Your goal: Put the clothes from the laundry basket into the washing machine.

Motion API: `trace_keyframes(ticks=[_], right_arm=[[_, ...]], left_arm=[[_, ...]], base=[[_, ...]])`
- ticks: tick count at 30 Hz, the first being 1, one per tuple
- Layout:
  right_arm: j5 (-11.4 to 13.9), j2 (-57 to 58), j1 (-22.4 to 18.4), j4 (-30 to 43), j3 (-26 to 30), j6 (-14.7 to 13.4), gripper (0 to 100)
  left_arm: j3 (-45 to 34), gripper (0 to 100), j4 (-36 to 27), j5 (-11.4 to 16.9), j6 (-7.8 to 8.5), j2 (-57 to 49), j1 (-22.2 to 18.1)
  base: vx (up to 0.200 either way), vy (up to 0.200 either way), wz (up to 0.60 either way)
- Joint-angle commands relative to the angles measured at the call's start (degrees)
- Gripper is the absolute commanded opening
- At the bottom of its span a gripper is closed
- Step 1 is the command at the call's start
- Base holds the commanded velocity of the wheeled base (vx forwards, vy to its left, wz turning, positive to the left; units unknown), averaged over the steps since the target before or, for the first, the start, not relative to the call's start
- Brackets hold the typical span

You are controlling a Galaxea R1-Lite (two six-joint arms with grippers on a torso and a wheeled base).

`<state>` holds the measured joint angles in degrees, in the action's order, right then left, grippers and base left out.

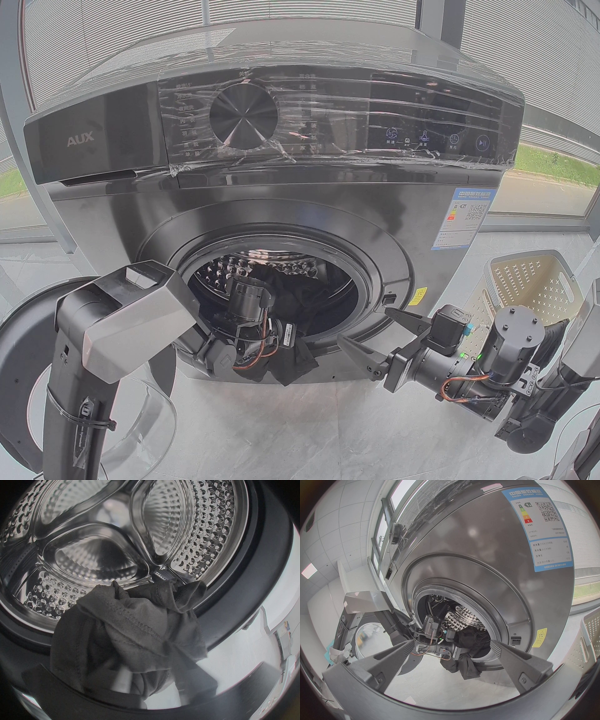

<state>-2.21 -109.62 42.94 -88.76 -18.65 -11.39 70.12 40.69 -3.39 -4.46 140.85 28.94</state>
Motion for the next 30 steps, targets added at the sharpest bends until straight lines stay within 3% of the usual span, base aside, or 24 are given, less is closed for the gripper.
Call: trace_keyframes(ticks=[1,4,9,19,20,23,30], right_arm=[[0.0,-0.2,0.2,0.0,0.0,0.0,100],[0.0,-0.1,0.2,0.0,0.0,0.0,100],[0.0,-0.1,0.6,0.0,-0.1,0.0,100],[0.0,-0.1,1.4,0.0,-0.1,0.0,100],[0.0,-0.1,1.4,0.0,-0.1,0.0,100],[0.0,-0.1,1.4,0.0,-0.1,0.0,100],[0.0,-0.2,1.4,0.0,0.0,0.0,100]], left_arm=[[1.8,0,0.3,-0.1,-0.2,2.1,-0.1],[4.1,0,2.1,-0.6,-0.55,2.2,-0.3],[11.4,0,8.6,-5.4,-2.31,5.0,-1.4],[19.8,0,13.1,-8.2,-2.57,8.4,-3.0],[19.8,100,13.3,-8.2,-2.57,8.4,-3.0],[18.2,100,13.4,-8.2,-2.66,7.8,-2.9],[5.1,100,9.4,-6.5,-1.78,1.1,-2.0]], base=[[0.0,0.0,0.0],[0.0,0.0,0.0],[0.0,0.0,0.0],[0.0,0.0,0.0],[0.0,0.0,0.0],[0.0,0.0,0.0],[0.0,0.0,0.0]])
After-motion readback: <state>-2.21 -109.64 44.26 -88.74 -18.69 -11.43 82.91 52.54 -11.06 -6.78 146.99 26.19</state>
